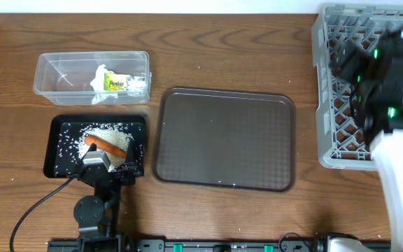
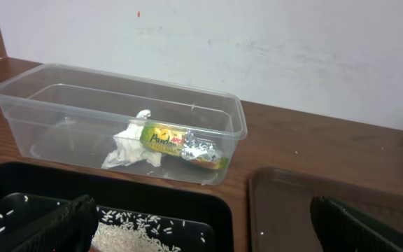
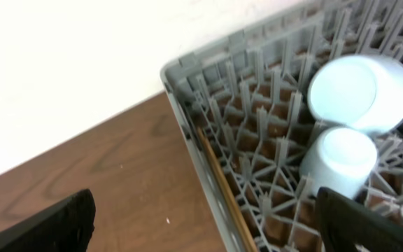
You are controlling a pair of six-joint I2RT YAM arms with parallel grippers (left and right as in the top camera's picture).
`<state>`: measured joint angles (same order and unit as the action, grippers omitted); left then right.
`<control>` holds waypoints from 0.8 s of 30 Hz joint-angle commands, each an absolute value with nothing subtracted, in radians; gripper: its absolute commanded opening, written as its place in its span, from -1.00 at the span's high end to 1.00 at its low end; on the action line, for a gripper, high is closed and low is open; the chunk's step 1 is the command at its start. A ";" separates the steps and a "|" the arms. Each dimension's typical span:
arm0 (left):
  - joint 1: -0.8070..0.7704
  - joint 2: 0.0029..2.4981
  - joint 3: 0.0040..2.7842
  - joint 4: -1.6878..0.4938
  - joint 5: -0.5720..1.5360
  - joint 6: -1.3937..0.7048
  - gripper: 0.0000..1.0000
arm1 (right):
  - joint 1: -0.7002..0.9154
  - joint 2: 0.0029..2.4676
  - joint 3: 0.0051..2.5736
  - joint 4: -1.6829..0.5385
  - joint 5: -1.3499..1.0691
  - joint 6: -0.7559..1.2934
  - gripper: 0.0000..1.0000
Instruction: Sort waste into correct bins and load items into the dishwasher rack
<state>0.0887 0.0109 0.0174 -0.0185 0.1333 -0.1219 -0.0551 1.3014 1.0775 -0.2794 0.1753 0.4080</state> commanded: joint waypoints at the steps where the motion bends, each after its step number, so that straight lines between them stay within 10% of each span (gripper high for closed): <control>1: 0.086 0.005 0.004 -0.056 0.168 -0.105 -0.99 | -0.034 1.186 0.934 -0.233 0.164 0.373 -0.99; 24: 0.086 0.005 0.004 -0.056 0.168 -0.105 -0.99 | -0.030 0.418 0.006 0.354 0.119 0.305 -0.98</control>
